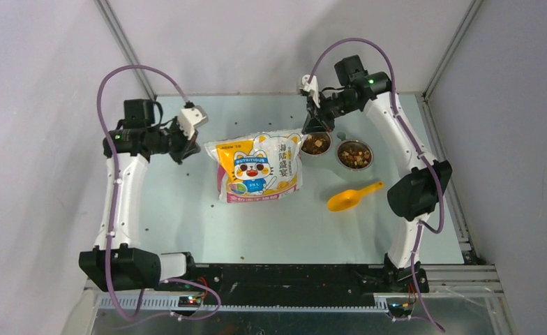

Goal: Serve the pet food

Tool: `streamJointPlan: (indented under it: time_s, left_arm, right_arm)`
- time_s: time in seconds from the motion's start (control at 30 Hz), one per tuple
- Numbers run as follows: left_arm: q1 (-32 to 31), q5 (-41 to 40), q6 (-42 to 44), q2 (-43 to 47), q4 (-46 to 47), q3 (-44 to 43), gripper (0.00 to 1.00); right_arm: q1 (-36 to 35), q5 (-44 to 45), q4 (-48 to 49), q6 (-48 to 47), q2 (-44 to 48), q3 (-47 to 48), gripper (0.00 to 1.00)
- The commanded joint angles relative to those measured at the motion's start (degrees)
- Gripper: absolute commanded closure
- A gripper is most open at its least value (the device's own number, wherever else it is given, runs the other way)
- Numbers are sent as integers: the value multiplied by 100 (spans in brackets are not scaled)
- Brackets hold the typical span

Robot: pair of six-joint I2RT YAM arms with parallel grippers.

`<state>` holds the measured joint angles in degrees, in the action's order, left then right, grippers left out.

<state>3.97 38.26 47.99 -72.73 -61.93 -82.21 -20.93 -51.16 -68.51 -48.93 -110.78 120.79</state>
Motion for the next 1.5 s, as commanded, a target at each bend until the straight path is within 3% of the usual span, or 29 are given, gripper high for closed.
streamJointPlan:
  time_s: [0.0, 0.2, 0.3, 0.37, 0.7, 0.77, 0.8, 0.83, 0.87, 0.9, 0.93, 0.97, 1.1, 1.13, 1.2, 1.47]
  left_arm:
    - [616, -793, 57, 155, -16, -234, 100]
    - [860, -809, 134, 115, -59, -248, 100]
    - [963, -759, 4, 81, 44, -199, 100]
    - [973, -768, -132, 61, 162, -160, 100]
    - [1035, -971, -1363, 219, 1587, 286, 99]
    - [1034, -1140, -1906, 204, 2028, 297, 90]
    - [1029, -1254, -2320, 183, 2245, 240, 74]
    - [1024, -1305, -2513, 117, 2343, 179, 66]
    - [1026, -1394, -2902, 70, 2466, -3, 47]
    - [1027, -1428, -3077, -26, 2497, -101, 35]
    - [1027, -1488, -3344, -81, 2516, -315, 10]
    - [1027, -1515, -3461, -177, 2522, -406, 5]
    - [1015, -1705, -3897, -239, 2789, -576, 0]
    - [991, -1742, -3922, -240, 2808, -576, 0]
    - [928, -1880, -3945, -277, 2825, -565, 0]
    - [273, -2228, -3517, -349, 2728, -672, 0]
  right_arm:
    - [576, 445, -92, 97, 136, 171, 98]
    - [763, 228, -208, 239, 90, 339, 100]
    - [786, 300, -187, 251, 182, 309, 83]
    - [830, 443, -181, 199, 264, 233, 78]
    - [1463, 487, -173, 415, 510, -44, 79]
    - [1569, 561, -7, 750, 540, -109, 77]
    - [1648, 721, 204, 910, 553, -164, 75]
    - [1686, 822, 324, 1309, 585, -176, 73]
    - [1767, 1034, 590, 1536, 602, -185, 66]
    - [1816, 1259, 745, 1988, 652, -191, 61]
    - [1911, 1390, 1143, 2263, 688, -217, 52]
    - [1949, 1895, 1369, 2868, 760, -246, 48]
    - [2009, 3818, 2412, 4099, 843, -195, 33]
    - [2007, 4054, 2478, 4201, 879, -191, 25]
    - [2005, 4541, 2643, 4417, 973, -255, 19]
    - [2035, 5641, 2997, 4624, 1322, -467, 16]
